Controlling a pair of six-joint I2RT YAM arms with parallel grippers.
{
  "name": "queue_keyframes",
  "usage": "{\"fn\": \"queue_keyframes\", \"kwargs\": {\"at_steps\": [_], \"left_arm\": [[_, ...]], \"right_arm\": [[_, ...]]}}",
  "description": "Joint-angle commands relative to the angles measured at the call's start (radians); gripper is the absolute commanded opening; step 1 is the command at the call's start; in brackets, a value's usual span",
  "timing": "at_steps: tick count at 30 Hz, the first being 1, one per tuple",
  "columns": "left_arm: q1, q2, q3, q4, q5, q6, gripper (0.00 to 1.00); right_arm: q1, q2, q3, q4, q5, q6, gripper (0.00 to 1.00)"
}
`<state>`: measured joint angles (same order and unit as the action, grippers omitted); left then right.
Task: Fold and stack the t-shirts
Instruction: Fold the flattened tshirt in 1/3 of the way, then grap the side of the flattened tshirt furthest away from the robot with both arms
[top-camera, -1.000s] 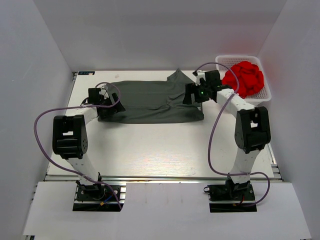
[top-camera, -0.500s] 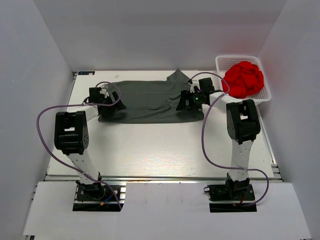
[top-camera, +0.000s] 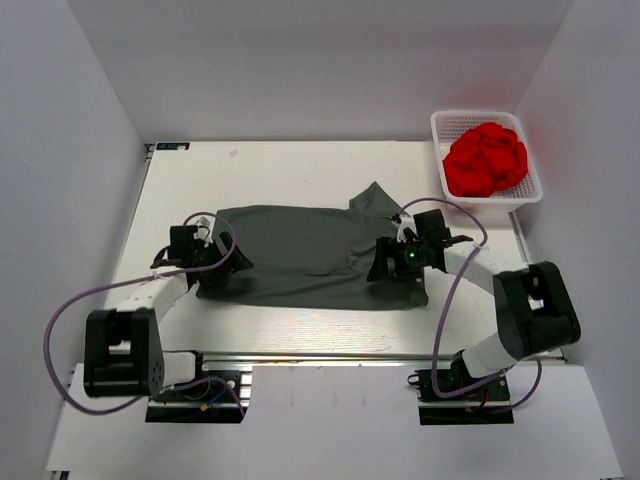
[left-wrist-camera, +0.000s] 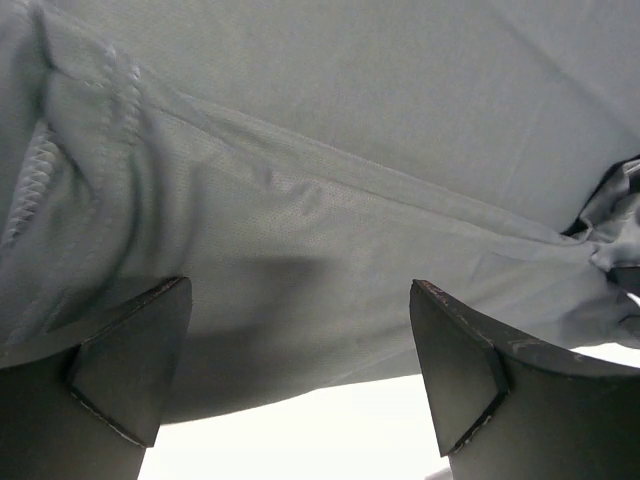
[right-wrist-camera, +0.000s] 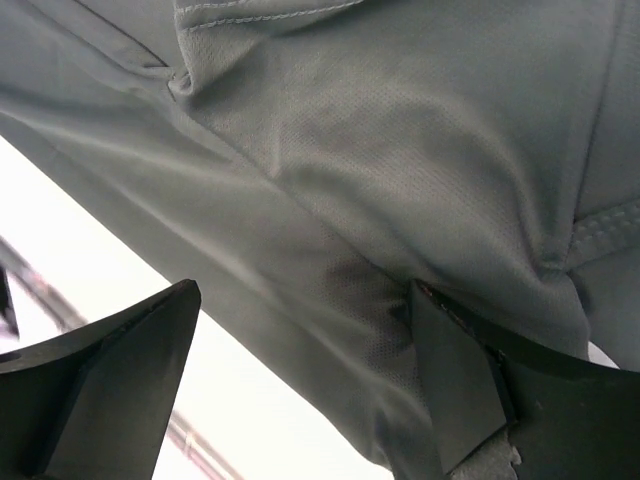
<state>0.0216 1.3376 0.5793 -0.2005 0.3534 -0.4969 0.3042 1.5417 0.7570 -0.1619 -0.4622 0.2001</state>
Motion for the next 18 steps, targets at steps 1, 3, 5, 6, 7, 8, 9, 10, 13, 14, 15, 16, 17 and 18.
{"fn": "queue_keyframes", "kwargs": {"at_steps": [1,3,5,6,7,8,9,10,13,14,15,16,17,18], "left_arm": [[-0.011,-0.142,0.019,-0.172,-0.022,-0.005,1.00],[-0.011,-0.179,0.091,-0.163,-0.071,0.021,1.00],[-0.011,-0.179,0.129,-0.125,-0.114,0.021,1.00],[-0.002,-0.167,0.166,-0.085,-0.149,0.011,1.00],[0.018,-0.125,0.184,-0.061,-0.149,0.011,1.00],[0.018,-0.092,0.226,-0.038,-0.187,0.011,1.00],[0.018,-0.054,0.258,-0.028,-0.201,0.011,1.00],[0.018,-0.010,0.295,-0.028,-0.217,0.024,1.00],[0.018,0.213,0.506,-0.144,-0.278,0.052,1.00],[0.018,0.266,0.604,-0.169,-0.319,0.052,1.00],[0.018,0.364,0.641,-0.169,-0.329,0.066,1.00],[0.029,0.406,0.672,-0.178,-0.329,0.081,1.00],[0.029,0.446,0.729,-0.169,-0.329,0.093,0.98],[0.029,0.483,0.758,-0.169,-0.340,0.093,0.96]], "right_arm": [[0.021,-0.101,-0.007,-0.160,0.026,-0.001,0.90],[0.022,-0.133,0.068,-0.160,0.011,-0.022,0.90],[0.018,-0.129,0.184,-0.156,0.013,-0.037,0.90],[0.018,-0.099,0.215,-0.145,0.039,-0.048,0.90],[0.016,-0.082,0.250,-0.143,0.069,-0.045,0.90],[0.013,-0.062,0.354,-0.142,0.085,-0.036,0.90],[0.010,-0.013,0.392,-0.140,0.103,-0.031,0.90],[0.012,0.044,0.425,-0.140,0.118,-0.034,0.90],[0.012,0.183,0.635,-0.152,0.212,-0.036,0.90],[0.007,0.245,0.674,-0.177,0.236,-0.036,0.90],[0.010,0.279,0.756,-0.195,0.256,-0.041,0.90],[0.010,0.372,0.842,-0.226,0.304,-0.063,0.90],[0.006,0.403,0.881,-0.249,0.321,-0.070,0.90],[0.007,0.429,0.992,-0.260,0.330,-0.080,0.90]]}}
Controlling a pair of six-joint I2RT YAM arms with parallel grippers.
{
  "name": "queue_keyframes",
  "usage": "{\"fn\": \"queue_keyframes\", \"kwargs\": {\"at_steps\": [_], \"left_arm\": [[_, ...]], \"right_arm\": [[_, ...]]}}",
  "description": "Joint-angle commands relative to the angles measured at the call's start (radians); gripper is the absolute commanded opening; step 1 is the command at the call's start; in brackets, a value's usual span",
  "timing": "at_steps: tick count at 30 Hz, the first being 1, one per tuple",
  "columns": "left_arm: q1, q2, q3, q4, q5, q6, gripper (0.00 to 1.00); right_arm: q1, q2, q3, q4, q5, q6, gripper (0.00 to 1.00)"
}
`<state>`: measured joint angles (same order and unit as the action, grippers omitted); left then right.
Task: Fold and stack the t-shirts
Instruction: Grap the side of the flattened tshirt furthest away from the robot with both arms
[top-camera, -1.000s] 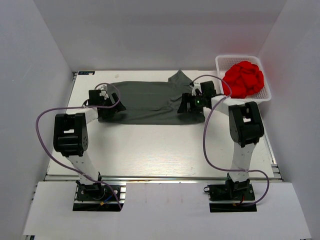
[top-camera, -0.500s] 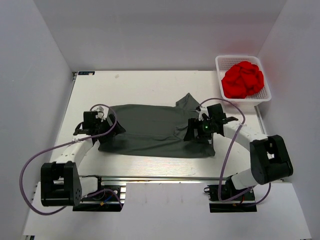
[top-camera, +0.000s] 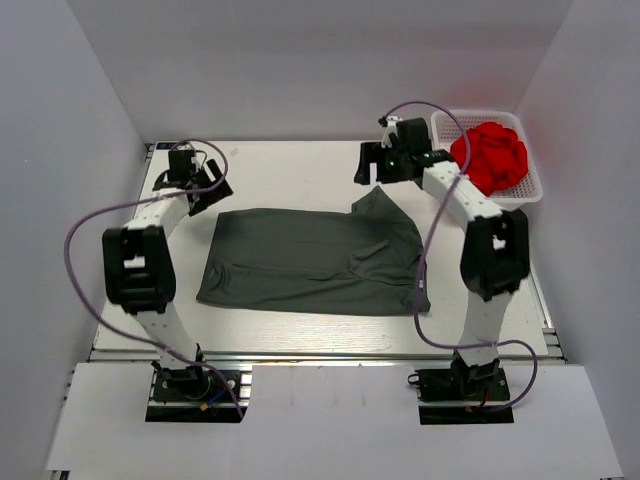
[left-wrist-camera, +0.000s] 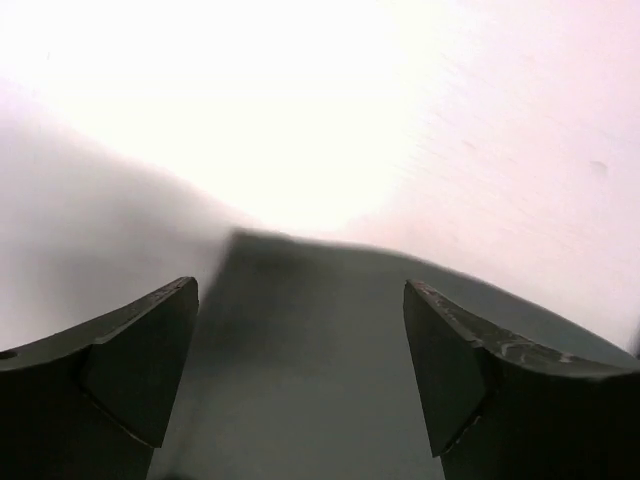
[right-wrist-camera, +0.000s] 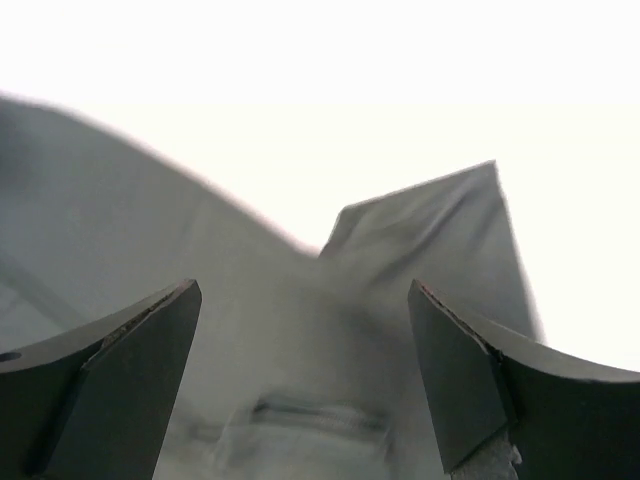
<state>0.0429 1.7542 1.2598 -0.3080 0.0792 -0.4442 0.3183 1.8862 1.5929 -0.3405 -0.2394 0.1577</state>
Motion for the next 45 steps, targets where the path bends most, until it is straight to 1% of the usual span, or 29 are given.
{"fn": "queue_keyframes", "kwargs": {"at_steps": [1,2,4,5,7,8,11,15,17,19,21,24,27,28,29,30,32,33,35,36,37,39,40,41,44,45], "left_arm": [[0.008,0.136,0.105,-0.071,-0.074,0.051,0.92],[0.008,0.171,0.162,-0.080,-0.084,0.052,0.88],[0.008,0.229,0.213,-0.089,-0.084,0.065,0.80],[0.008,0.273,0.248,-0.100,-0.061,0.079,0.72],[0.008,0.306,0.274,-0.100,-0.029,0.094,0.64],[0.008,0.320,0.274,-0.100,-0.029,0.105,0.58],[0.008,0.340,0.265,-0.100,-0.004,0.116,0.47],[0.008,0.320,0.188,-0.077,0.008,0.116,0.48],[0.008,0.309,0.175,-0.077,-0.001,0.116,0.48],[-0.003,0.300,0.161,-0.097,-0.025,0.116,0.52],[-0.003,0.278,0.126,-0.109,-0.057,0.116,0.52],[-0.012,0.268,0.096,-0.100,-0.067,0.116,0.52],[-0.012,0.268,0.085,-0.100,-0.078,0.116,0.37],[-0.012,0.268,0.085,-0.100,-0.078,0.127,0.21],[-0.012,0.268,0.085,-0.085,-0.062,0.127,0.12],[-0.012,0.268,0.075,-0.074,-0.040,0.127,0.00],[-0.012,0.268,0.075,-0.049,-0.013,0.136,0.00],[-0.012,0.268,0.063,-0.039,0.008,0.136,0.00],[-0.012,0.252,0.040,-0.003,0.017,0.136,0.00],[-0.012,0.237,0.039,0.007,0.017,0.136,0.00],[-0.012,0.217,0.029,0.018,0.017,0.136,0.00],[-0.012,0.193,0.017,0.047,0.017,0.136,0.00],[-0.012,0.179,0.016,0.059,0.017,0.136,0.00],[-0.012,0.154,0.007,0.085,0.027,0.136,0.00],[-0.012,0.123,0.007,0.105,0.037,0.145,0.00],[-0.012,0.108,-0.002,0.106,0.037,0.145,0.00]], "right_arm": [[-0.008,0.115,0.186,-0.103,0.112,-0.046,0.90],[-0.010,0.192,0.218,-0.113,0.121,-0.049,0.90],[-0.013,0.255,0.324,-0.138,0.140,-0.046,0.90],[-0.018,0.293,0.344,-0.143,0.150,-0.046,0.90],[-0.027,0.330,0.398,-0.146,0.155,-0.046,0.90],[-0.025,0.352,0.412,-0.149,0.163,-0.043,0.90],[-0.044,0.379,0.424,-0.146,0.173,-0.031,0.90],[-0.061,0.415,0.437,-0.143,0.175,-0.026,0.90],[-0.065,0.418,0.441,-0.143,0.170,-0.027,0.90],[-0.067,0.441,0.441,-0.146,0.173,-0.032,0.90],[-0.068,0.447,0.446,-0.144,0.173,-0.037,0.90],[-0.070,0.461,0.453,-0.144,0.169,-0.046,0.90],[-0.067,0.487,0.464,-0.141,0.155,-0.058,0.90],[-0.062,0.496,0.464,-0.134,0.158,-0.058,0.90],[-0.062,0.502,0.469,-0.130,0.160,-0.058,0.90],[-0.062,0.520,0.475,-0.130,0.155,-0.050,0.90],[-0.061,0.534,0.486,-0.140,0.150,-0.046,0.90],[-0.064,0.539,0.489,-0.141,0.155,-0.041,0.88],[-0.058,0.544,0.484,-0.152,0.155,-0.043,0.73],[-0.059,0.542,0.480,-0.149,0.143,-0.046,0.64],[-0.062,0.542,0.463,-0.140,0.126,-0.046,0.49],[-0.059,0.527,0.441,-0.131,0.095,-0.047,0.34],[-0.059,0.513,0.425,-0.115,0.088,-0.050,0.29],[-0.059,0.508,0.417,-0.092,0.086,-0.052,0.17],[-0.059,0.470,0.380,-0.065,0.072,-0.070,0.00],[-0.056,0.437,0.368,-0.045,0.063,-0.072,0.00]]}}
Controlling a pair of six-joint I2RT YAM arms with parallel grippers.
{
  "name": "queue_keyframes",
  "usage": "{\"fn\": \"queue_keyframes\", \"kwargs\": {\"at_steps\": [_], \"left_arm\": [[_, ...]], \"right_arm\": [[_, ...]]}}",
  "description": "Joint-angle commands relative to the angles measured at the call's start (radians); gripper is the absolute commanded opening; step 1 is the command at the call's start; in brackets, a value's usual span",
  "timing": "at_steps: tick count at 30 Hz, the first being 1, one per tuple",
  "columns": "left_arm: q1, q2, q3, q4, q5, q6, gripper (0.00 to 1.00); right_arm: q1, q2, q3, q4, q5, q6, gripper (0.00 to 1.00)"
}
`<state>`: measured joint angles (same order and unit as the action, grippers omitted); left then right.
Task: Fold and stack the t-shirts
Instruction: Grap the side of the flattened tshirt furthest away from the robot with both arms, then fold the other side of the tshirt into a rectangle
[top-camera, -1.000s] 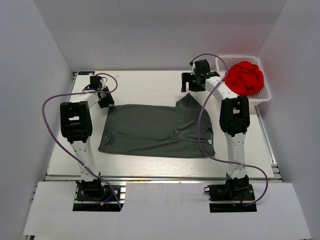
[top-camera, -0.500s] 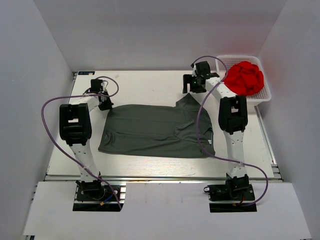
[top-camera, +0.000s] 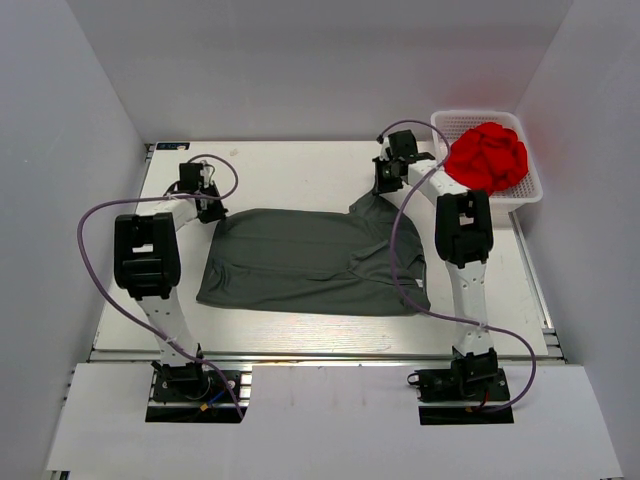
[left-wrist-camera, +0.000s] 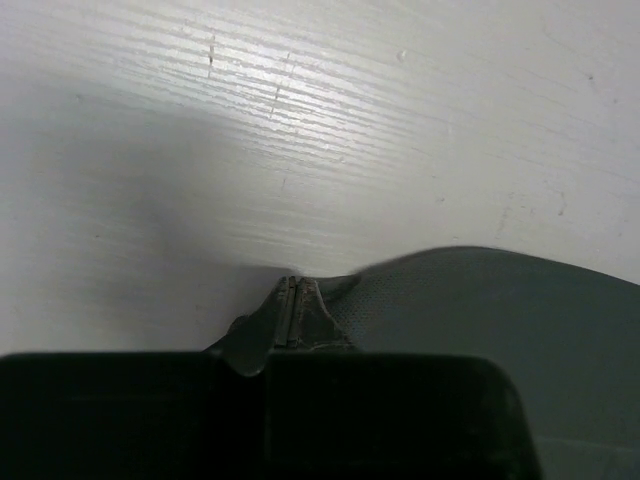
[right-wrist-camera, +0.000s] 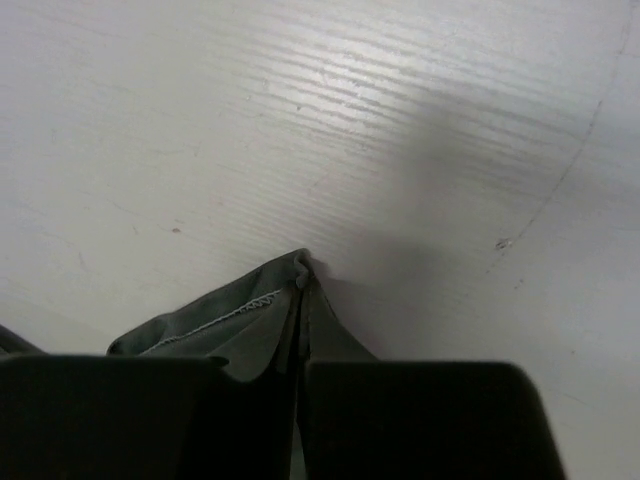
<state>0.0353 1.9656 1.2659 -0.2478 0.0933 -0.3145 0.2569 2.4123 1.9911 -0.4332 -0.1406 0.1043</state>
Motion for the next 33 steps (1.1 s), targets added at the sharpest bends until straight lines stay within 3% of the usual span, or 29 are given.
{"fn": "queue_keyframes", "kwargs": {"at_steps": [1,15,24,33], "left_arm": [[-0.005,-0.112,-0.008,0.045,0.023,0.015,0.00],[-0.005,-0.355,-0.217,0.100,0.023,0.043,0.00],[-0.005,-0.522,-0.393,0.101,-0.006,0.031,0.00],[-0.005,-0.663,-0.522,0.081,-0.043,0.011,0.00]], "right_arm": [[0.005,-0.107,-0.044,0.054,-0.040,-0.032,0.00],[0.005,-0.631,-0.716,0.338,-0.050,-0.035,0.00],[0.005,-0.947,-1.004,0.332,-0.008,0.011,0.00],[0.005,-1.199,-1.184,0.263,-0.005,0.058,0.00]]}}
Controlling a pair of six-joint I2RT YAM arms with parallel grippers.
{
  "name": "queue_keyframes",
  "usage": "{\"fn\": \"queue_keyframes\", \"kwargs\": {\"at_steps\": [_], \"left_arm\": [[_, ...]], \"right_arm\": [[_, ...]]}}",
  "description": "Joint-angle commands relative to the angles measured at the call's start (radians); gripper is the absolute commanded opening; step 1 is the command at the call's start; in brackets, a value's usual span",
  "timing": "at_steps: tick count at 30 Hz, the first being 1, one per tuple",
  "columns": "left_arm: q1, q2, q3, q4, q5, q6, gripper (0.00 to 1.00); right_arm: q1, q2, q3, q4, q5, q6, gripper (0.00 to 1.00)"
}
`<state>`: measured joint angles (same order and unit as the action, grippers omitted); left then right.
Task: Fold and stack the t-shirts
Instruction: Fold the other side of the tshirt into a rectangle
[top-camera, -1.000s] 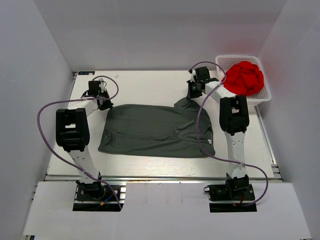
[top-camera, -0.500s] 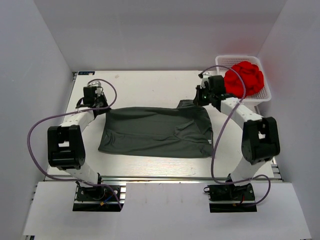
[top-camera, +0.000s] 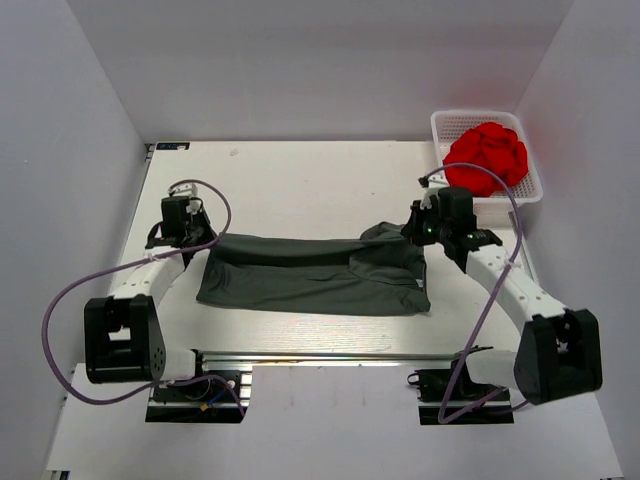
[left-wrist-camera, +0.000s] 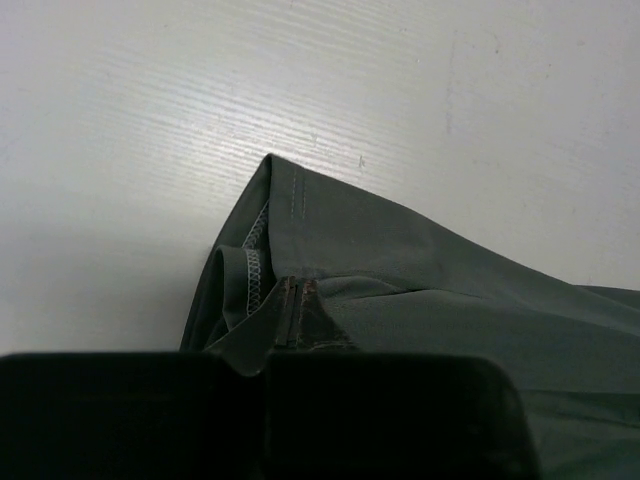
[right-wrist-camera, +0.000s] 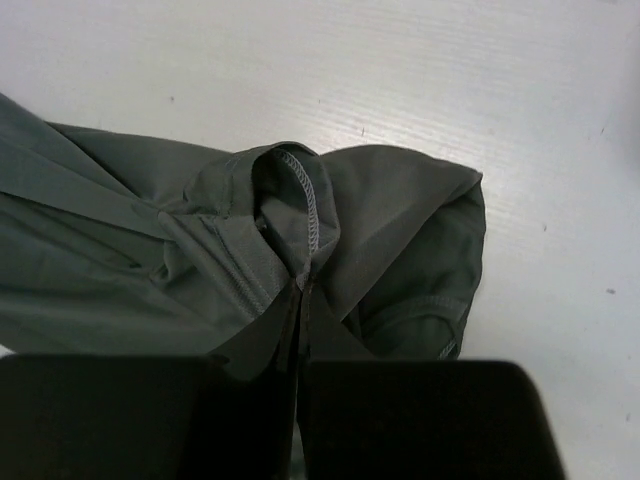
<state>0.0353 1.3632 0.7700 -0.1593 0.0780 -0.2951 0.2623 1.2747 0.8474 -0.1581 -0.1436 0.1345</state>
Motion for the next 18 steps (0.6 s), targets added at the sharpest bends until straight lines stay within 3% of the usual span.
{"fn": "queue_keyframes", "kwargs": {"at_steps": [1,7,9,10,11,12,13,14,15,16,18], "left_arm": [[-0.005,-0.082,-0.035,-0.008,-0.027,-0.009,0.00],[-0.005,-0.118,-0.092,-0.058,-0.049,-0.041,0.00],[-0.005,-0.127,-0.129,-0.097,-0.075,-0.080,0.01],[-0.005,-0.139,-0.129,-0.117,-0.075,-0.094,0.06],[-0.005,-0.139,-0.142,-0.132,-0.095,-0.107,0.15],[-0.005,-0.163,-0.153,-0.184,-0.109,-0.157,0.38],[-0.005,-0.177,-0.162,-0.206,-0.109,-0.182,0.43],[-0.005,-0.193,-0.163,-0.227,-0.144,-0.211,0.54],[-0.005,-0.209,-0.163,-0.265,-0.156,-0.258,0.87],[0.005,-0.226,-0.163,-0.278,-0.174,-0.272,1.00],[0.014,-0.272,-0.137,-0.305,-0.199,-0.297,1.00]], "right_arm": [[0.000,-0.069,-0.060,-0.021,-0.002,0.027,0.00],[0.000,-0.132,-0.142,-0.064,-0.034,0.068,0.02],[0.000,-0.159,-0.192,-0.089,-0.053,0.102,0.16],[0.000,-0.164,-0.224,-0.095,-0.060,0.112,0.25],[-0.005,-0.173,-0.255,-0.110,-0.063,0.125,0.32],[-0.002,-0.181,-0.284,-0.132,-0.076,0.161,0.53],[-0.001,-0.195,-0.297,-0.153,-0.076,0.172,0.64],[-0.003,-0.196,-0.318,-0.162,-0.080,0.188,0.66],[-0.003,-0.215,-0.320,-0.182,-0.108,0.183,0.75],[-0.003,-0.219,-0.318,-0.199,-0.108,0.177,0.90],[0.000,-0.225,-0.278,-0.215,-0.097,0.162,0.90]]}}
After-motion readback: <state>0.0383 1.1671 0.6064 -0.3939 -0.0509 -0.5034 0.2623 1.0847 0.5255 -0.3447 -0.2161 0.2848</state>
